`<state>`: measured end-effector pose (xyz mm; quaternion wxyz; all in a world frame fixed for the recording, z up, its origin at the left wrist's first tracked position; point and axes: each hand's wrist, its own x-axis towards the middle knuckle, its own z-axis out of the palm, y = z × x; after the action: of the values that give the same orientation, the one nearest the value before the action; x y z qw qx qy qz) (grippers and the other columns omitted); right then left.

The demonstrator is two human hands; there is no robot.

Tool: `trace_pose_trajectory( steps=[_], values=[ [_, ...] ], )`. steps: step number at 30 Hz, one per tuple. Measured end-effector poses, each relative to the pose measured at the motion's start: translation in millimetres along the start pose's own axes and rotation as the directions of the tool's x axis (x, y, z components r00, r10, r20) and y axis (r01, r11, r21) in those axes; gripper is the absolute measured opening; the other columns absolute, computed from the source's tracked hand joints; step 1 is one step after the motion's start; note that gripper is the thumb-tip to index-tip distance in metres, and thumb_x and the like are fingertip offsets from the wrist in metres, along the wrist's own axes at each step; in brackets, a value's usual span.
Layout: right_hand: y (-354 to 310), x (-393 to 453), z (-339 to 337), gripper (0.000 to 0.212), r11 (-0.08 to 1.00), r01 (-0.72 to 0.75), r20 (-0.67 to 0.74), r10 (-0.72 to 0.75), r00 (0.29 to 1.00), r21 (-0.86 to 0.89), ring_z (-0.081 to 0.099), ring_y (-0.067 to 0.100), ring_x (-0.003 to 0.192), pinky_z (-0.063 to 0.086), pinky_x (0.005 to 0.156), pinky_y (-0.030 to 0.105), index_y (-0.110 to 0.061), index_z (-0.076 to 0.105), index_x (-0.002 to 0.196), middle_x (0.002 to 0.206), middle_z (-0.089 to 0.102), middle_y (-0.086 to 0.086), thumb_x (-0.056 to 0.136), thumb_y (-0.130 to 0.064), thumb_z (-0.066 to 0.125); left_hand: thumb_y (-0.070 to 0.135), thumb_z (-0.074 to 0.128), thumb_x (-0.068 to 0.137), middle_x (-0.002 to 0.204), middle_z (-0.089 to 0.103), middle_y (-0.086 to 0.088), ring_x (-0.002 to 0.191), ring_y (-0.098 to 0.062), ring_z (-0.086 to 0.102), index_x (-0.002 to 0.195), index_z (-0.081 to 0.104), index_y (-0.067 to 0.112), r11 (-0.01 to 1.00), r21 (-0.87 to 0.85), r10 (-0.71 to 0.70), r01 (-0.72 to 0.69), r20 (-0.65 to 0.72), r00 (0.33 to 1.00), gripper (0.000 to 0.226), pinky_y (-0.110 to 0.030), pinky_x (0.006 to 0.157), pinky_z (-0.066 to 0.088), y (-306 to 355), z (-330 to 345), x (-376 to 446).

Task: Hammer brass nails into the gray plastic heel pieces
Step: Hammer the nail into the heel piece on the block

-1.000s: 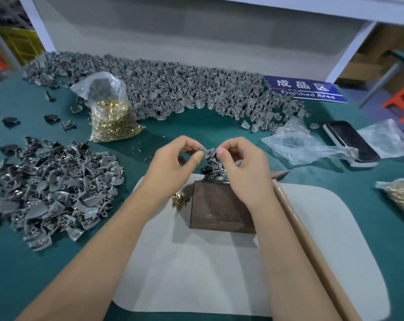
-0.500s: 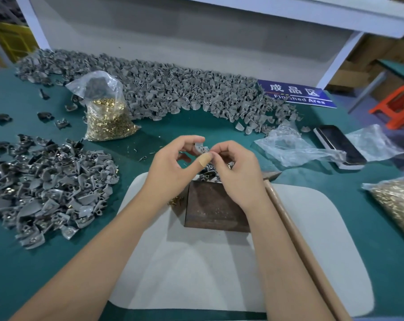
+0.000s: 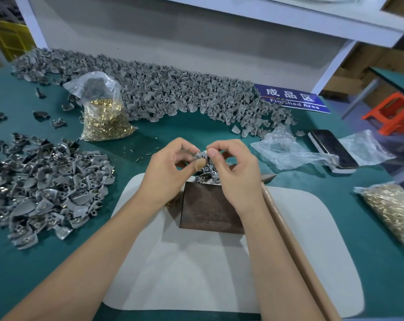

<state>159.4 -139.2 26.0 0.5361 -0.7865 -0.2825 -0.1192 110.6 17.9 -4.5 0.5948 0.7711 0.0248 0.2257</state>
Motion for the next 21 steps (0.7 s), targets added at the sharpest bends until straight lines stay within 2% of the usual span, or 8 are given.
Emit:
trace_pose_trajectory(
  steps=[4, 6, 13, 17, 21],
  values=[
    [0.6, -0.2, 0.5, 0.009, 0.996, -0.003, 0.042, 0.006, 0.999, -0.086, 0.062, 0.011, 0.094, 0.045, 0.082, 0.018, -0.023, 0.073, 0.094, 0.095, 0.066, -0.009, 0.096, -0.014, 0.069, 0.019, 0.073, 0.095, 0.090, 0.077, 0.010, 0.089, -0.006, 0.073, 0.101, 0.067, 0.027, 0.999, -0.043, 0.015, -0.014, 0.018, 1.000, 0.011, -0.020, 0.083, 0.055, 3.2, 0.7, -2.1],
    [0.2, -0.4, 0.3, 0.008, 0.992, -0.009, 0.035, 0.013, 0.999, -0.122, 0.061, 0.007, 0.093, 0.045, 0.081, 0.018, -0.021, 0.073, 0.095, 0.095, 0.066, -0.009, 0.096, -0.014, 0.070, 0.018, 0.067, 0.098, 0.092, 0.077, 0.010, 0.088, -0.006, 0.073, 0.105, 0.067, 0.024, 0.999, -0.033, 0.036, -0.036, 0.021, 0.999, 0.009, -0.021, 0.083, 0.056, 3.9, 0.8, -3.1],
    [-6.2, -2.5, 0.6, 0.006, 0.972, 0.019, 0.046, -0.008, 0.999, -0.236, 0.057, 0.006, 0.087, 0.051, 0.077, 0.036, -0.019, 0.072, 0.095, 0.096, 0.063, -0.009, 0.098, -0.019, 0.067, 0.016, 0.066, 0.098, 0.096, 0.076, 0.018, 0.093, -0.002, 0.073, 0.103, 0.067, 0.027, 0.994, 0.060, 0.095, -0.094, -0.013, 0.995, 0.011, -0.016, 0.085, 0.053, 6.9, -0.6, -5.1],
    [-9.7, -5.8, 3.8, 0.009, 0.941, 0.084, 0.041, -0.075, 0.996, -0.329, 0.056, 0.007, 0.084, 0.050, 0.070, 0.037, -0.018, 0.070, 0.097, 0.097, 0.061, -0.009, 0.101, -0.020, 0.063, 0.014, 0.067, 0.097, 0.098, 0.074, 0.022, 0.095, 0.003, 0.071, 0.100, 0.067, 0.027, 0.989, 0.095, 0.122, -0.115, -0.062, 0.991, 0.014, -0.014, 0.084, 0.052, 10.9, 1.8, -7.1],
    [-8.9, -5.4, 4.2, 0.010, 0.927, 0.098, 0.077, -0.075, 0.994, -0.363, 0.057, 0.011, 0.084, 0.050, 0.070, 0.039, -0.015, 0.071, 0.097, 0.097, 0.063, -0.007, 0.101, -0.018, 0.063, 0.012, 0.068, 0.097, 0.094, 0.075, 0.017, 0.095, 0.004, 0.070, 0.102, 0.072, 0.019, 0.975, 0.170, 0.151, -0.143, -0.034, 0.988, 0.009, -0.018, 0.085, 0.054, 10.4, -1.3, -6.9]
  ],
)
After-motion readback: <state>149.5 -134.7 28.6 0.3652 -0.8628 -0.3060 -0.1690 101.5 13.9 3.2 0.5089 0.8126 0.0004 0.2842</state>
